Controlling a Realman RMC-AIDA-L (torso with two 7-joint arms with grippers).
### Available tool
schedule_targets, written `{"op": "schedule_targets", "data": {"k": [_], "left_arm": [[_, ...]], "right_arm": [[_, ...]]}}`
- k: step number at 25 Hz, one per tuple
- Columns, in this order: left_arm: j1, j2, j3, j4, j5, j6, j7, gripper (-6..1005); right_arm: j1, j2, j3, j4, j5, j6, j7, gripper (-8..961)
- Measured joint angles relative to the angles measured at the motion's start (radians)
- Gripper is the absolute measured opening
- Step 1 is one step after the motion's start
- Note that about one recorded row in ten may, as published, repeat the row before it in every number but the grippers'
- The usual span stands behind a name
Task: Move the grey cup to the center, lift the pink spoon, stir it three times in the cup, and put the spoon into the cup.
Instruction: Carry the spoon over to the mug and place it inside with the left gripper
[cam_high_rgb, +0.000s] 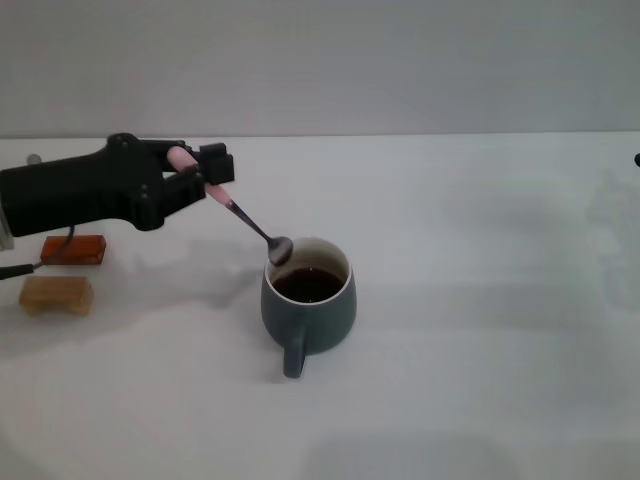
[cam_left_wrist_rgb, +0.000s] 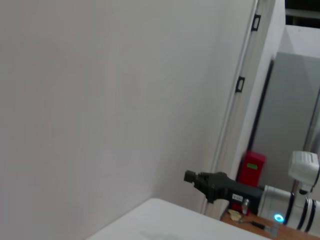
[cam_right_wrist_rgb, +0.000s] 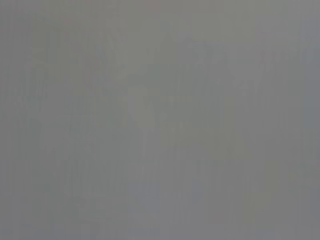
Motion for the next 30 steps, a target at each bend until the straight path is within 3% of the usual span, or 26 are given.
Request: {"op": "schedule_targets", "data": {"k": [6,15,17,30], "left_arm": [[0.0,0.0,0.082,-0.053,-0.012,-0.056,0.031,144],[-0.003,-0.001,0.128,-0.099,-0.022,-0.112,0.067,144],[-0.009,0.0,0.183,-0.122,-0.044,-0.157,0.081,144],[-0.01,0.0,0.322,-0.136,-0.085,-0.265,0.1,144]], "right_arm": [[-0.023,0.0,-0.003,0.022,0.0,0.0,0.0,5],[-0.061,0.0,-0.013,0.054,0.0,0.0,0.0,5],[-0.07,0.0,-0.014,0.06,0.0,0.0,0.0,5],[-0.107,0.0,-0.014,0.093,-0.001,0.0,0.0,4]]}}
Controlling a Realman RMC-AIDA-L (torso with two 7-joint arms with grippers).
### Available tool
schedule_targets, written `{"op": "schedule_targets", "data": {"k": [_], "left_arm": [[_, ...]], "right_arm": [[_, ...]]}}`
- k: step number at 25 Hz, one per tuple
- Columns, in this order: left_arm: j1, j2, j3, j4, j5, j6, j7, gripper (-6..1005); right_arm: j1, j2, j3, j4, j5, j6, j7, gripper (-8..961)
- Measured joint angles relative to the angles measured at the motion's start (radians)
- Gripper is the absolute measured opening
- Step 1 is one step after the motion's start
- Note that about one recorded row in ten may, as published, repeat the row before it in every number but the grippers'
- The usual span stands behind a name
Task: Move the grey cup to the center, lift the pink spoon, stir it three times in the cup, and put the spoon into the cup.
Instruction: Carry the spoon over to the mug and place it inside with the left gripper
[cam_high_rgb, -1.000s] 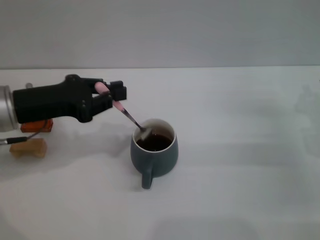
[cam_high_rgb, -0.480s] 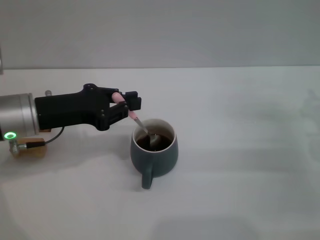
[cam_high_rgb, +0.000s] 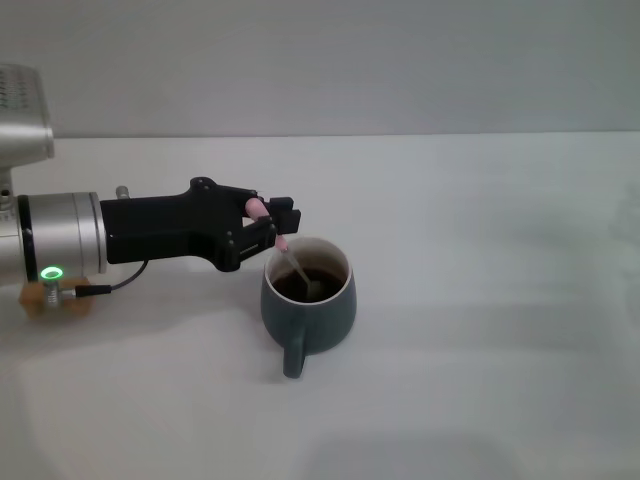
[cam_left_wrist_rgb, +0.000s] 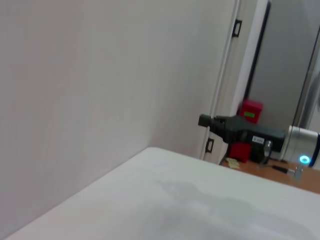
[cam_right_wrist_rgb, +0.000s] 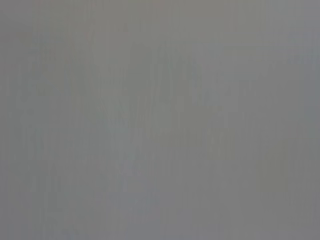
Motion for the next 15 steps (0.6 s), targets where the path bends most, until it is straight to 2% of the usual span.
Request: {"op": "schedule_targets", "data": {"k": [6,15], "left_arm": [[0.008,0.001,0.044,-0.009,-0.003,-0.034,0.006,144],[0.01,0.001,0.047,-0.01,-0.003,-0.041,0.007,144]], "right_arm": [[0.0,0.0,-0.002,0.001,-0.002,0.001,0.0,4],[0.0,0.0,-0.012,0.002,-0.001,0.002,0.0,4]]}}
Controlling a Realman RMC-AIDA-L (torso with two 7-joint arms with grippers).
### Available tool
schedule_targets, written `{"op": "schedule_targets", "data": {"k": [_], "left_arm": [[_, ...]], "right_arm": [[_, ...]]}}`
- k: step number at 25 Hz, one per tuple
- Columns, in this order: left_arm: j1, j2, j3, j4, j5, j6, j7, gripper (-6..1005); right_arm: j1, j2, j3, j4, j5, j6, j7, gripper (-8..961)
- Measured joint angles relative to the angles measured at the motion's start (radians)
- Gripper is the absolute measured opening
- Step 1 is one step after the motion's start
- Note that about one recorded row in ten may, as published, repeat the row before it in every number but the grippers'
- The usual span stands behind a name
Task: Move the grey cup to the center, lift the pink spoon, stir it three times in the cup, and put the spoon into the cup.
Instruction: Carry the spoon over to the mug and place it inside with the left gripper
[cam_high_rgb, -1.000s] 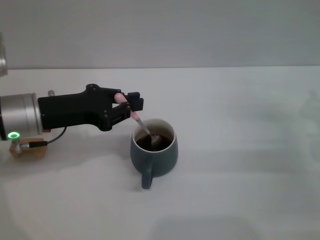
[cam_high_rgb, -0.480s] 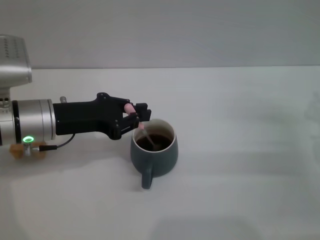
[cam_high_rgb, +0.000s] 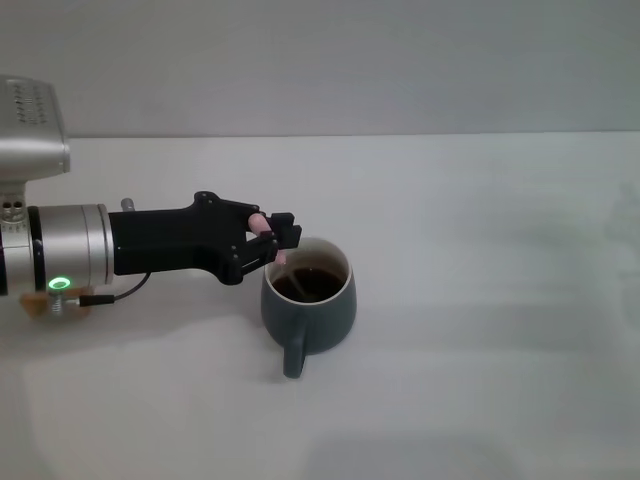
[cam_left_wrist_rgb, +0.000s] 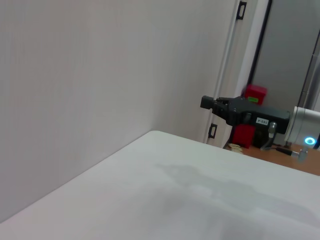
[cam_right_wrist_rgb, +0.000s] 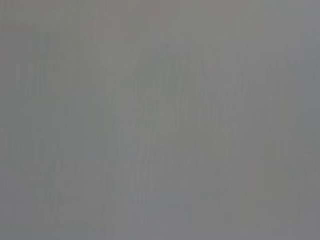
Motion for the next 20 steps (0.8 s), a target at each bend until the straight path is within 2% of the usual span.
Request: {"op": "schedule_targets", "data": {"k": [7,14,20], "left_arm": [[-0.024,-0.002,0.011,-0.045,-0.007,-0.042,0.011,144],[-0.035,-0.005,0.083,-0.063,-0.042,-0.133,0.016,144],[-0.036,-0.002,0.102,-0.066,-0.072,-0.204,0.017,144]], "right_arm": [[-0.001,0.0,0.0,0.0,0.001,0.0,0.0,4],[-0.004,0.0,0.0,0.0,0.002,0.0,0.0,4],[-0.008,0.0,0.001,0.0,0.002,0.0,0.0,4]]}}
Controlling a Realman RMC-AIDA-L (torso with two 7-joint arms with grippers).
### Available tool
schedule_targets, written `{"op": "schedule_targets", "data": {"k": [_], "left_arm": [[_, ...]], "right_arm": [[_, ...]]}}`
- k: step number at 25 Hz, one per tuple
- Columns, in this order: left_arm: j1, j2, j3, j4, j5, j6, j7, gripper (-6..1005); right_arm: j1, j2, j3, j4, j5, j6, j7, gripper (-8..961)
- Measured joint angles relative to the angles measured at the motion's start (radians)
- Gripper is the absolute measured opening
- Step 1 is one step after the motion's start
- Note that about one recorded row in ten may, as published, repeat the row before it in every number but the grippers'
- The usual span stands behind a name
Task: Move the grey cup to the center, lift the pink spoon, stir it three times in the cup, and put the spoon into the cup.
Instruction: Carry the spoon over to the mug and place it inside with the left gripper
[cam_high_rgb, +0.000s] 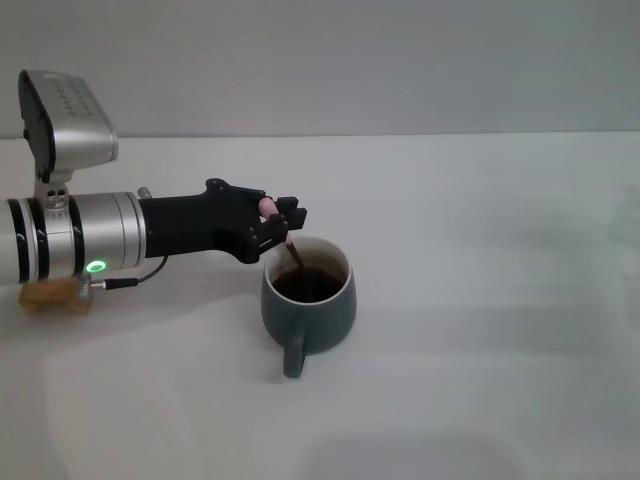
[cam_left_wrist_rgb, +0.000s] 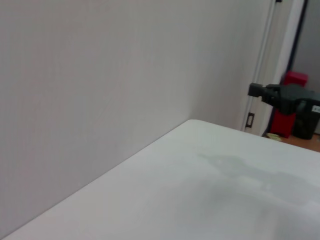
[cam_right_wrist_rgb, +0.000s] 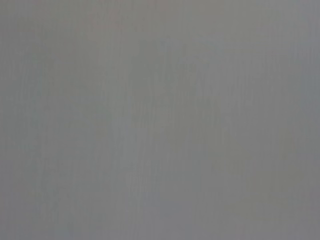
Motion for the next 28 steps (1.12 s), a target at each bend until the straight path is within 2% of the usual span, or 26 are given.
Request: {"op": "schedule_targets", "data": {"k": [6,15,24,28], "left_arm": [[0.012,0.008,0.001,0.023,0.002,0.004,-0.006,144],[0.071,0.009,0.004,0.137,0.01,0.121,-0.058,144],[0.087,0.009,0.041,0.153,0.012,0.174,-0.07,144],[0.086,0.002,0.055,0.148,0.006,0.178,-0.067,144]], "right_arm": [[-0.001,0.0,0.002,0.002,0.0,0.0,0.0,4],[0.005,0.0,0.001,0.003,0.0,0.002,0.0,5],[-0.001,0.0,0.0,0.013,0.0,0.008,0.0,5],[-0.003,0.0,0.0,0.014,0.0,0.008,0.0,5]]}}
